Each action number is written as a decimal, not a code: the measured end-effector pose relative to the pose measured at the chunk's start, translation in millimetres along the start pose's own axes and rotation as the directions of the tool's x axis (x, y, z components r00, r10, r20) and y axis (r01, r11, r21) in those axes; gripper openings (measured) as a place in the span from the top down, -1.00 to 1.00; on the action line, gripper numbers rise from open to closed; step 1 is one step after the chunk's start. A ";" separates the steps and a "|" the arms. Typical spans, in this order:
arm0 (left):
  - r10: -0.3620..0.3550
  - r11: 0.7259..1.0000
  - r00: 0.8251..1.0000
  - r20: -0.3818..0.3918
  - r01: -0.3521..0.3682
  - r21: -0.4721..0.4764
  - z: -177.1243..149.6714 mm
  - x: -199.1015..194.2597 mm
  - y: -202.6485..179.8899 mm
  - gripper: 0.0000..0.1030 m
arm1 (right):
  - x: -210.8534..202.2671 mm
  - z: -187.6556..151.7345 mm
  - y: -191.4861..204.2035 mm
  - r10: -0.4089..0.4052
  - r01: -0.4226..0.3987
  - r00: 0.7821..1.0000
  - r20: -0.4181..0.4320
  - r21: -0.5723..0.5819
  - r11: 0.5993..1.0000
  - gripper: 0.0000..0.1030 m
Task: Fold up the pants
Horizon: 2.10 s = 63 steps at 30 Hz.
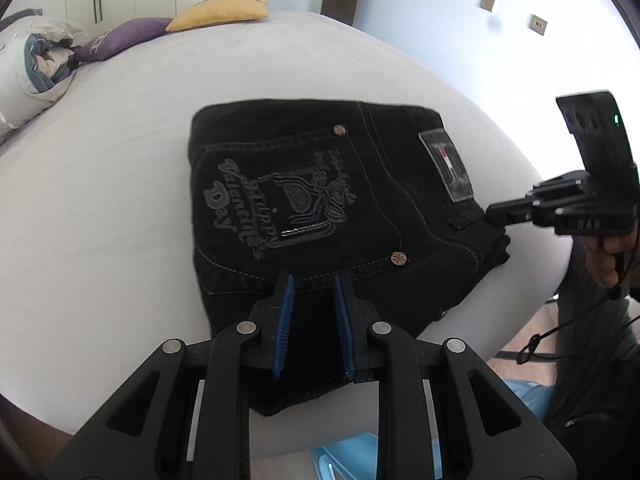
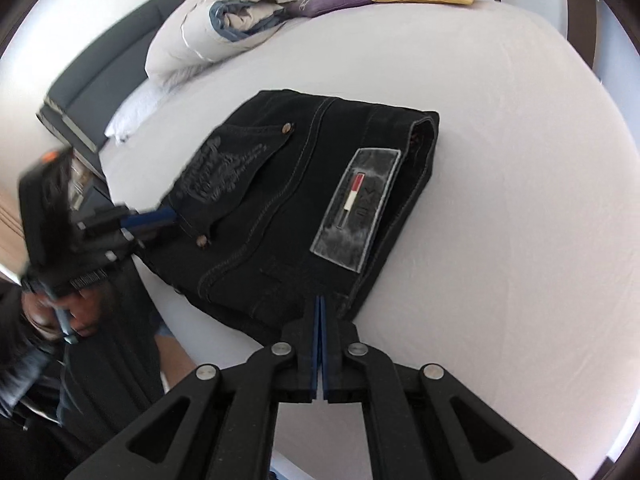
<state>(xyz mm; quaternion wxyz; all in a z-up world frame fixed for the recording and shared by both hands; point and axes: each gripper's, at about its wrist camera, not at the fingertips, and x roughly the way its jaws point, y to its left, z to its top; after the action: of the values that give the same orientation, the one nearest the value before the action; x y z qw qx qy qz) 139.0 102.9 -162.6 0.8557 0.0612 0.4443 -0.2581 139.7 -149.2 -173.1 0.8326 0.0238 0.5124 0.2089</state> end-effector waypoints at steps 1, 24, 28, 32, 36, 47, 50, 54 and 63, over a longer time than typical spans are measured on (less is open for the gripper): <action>0.020 1.000 1.000 0.010 -0.020 -0.014 5.5 -3.2 4.9 0.60 | -6.5 0.9 -5.3 0.007 -0.008 1.000 0.018 0.030 1.000 0.91; -0.263 0.919 0.948 -0.181 0.189 -0.348 49.5 72.7 97.8 0.10 | 64.0 55.2 -84.0 0.303 -0.281 0.952 0.046 0.528 0.801 0.16; -0.224 0.935 0.953 -0.202 0.152 -0.320 52.4 71.9 87.2 0.19 | 63.3 55.1 -77.5 0.285 -0.270 0.957 0.047 0.496 0.825 0.42; -0.201 0.941 0.960 -0.193 0.135 -0.310 58.8 67.6 73.0 0.41 | 49.6 65.5 -59.2 0.228 -0.232 0.972 0.058 0.408 0.883 0.56; -0.197 0.933 0.967 -0.161 0.134 -0.334 66.1 62.5 69.3 0.55 | 29.4 74.4 -49.2 0.212 -0.232 0.973 0.094 0.350 0.908 0.60; -0.169 0.943 0.985 0.016 0.167 -0.287 170.8 45.2 64.1 0.57 | -30.7 165.5 -71.1 0.191 -0.250 0.950 0.246 0.236 0.939 0.61; -0.167 0.946 0.985 0.034 0.170 -0.278 207.8 67.1 69.3 0.57 | -27.9 197.4 -95.5 0.189 -0.259 0.943 0.274 0.247 0.934 0.61; -0.164 0.947 0.986 0.004 0.158 -0.280 234.2 115.4 79.7 0.57 | 3.0 220.0 -136.4 0.177 -0.254 0.949 0.262 0.299 0.920 0.61; -0.161 0.916 0.983 -0.087 0.116 -0.384 216.1 221.1 94.7 0.06 | 85.0 197.3 -205.3 0.165 -0.235 0.968 0.188 0.456 0.859 0.14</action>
<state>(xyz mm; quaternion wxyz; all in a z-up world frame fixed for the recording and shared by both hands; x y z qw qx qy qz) 447.8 26.5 -220.3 0.8037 -0.1213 0.5379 -0.2235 409.4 -270.2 -203.4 0.8096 0.2947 0.4818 0.1601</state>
